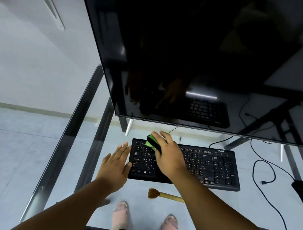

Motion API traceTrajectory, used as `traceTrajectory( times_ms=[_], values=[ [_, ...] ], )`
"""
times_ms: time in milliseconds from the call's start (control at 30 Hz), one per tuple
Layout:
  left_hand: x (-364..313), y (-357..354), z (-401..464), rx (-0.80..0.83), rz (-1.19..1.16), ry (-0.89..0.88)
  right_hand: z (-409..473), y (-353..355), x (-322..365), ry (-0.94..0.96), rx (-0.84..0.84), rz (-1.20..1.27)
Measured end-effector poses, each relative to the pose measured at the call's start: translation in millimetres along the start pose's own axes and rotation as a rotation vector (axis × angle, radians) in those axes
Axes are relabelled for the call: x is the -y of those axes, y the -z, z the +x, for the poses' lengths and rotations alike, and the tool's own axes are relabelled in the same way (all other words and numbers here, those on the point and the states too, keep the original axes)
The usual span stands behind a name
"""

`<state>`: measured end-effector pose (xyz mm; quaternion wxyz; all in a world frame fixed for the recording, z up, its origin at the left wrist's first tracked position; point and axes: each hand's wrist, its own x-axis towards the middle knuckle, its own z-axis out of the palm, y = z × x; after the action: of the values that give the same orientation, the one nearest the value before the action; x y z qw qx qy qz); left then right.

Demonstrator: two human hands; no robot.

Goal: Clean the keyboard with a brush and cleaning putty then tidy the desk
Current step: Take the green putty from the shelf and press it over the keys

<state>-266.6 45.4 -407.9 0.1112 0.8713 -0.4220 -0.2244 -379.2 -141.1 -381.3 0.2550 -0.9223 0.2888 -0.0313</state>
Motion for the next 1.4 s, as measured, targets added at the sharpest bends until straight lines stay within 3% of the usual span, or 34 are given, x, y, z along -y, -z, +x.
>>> traceTrajectory(
  times_ms=[267, 600, 900, 1200, 1300, 1400],
  values=[
    [14.9, 0.9, 1.1, 0.085, 0.071, -0.076, 3.5, -13.4, 26.9, 0.052, 0.099, -0.252],
    [13.7, 0.6, 0.6, 0.129, 0.098, -0.082, -5.1, -4.1, 1.3, -0.38, -0.04, -0.22],
    [15.3, -3.7, 1.8, 0.167, 0.139, -0.085, -0.4, -8.6, 20.6, -0.091, 0.082, -0.233],
    [14.3, -4.0, 2.8, 0.178, 0.197, -0.081, -13.3, 11.1, -21.0, -0.46, -0.066, -0.176],
    [15.2, -7.1, 2.5, 0.177, 0.202, -0.075, -4.4, 6.3, -3.4, -0.439, -0.047, -0.152],
    [15.2, -7.1, 2.1, 0.169, 0.199, -0.078, -4.6, -1.4, 9.2, -0.261, 0.014, -0.127]
  ],
)
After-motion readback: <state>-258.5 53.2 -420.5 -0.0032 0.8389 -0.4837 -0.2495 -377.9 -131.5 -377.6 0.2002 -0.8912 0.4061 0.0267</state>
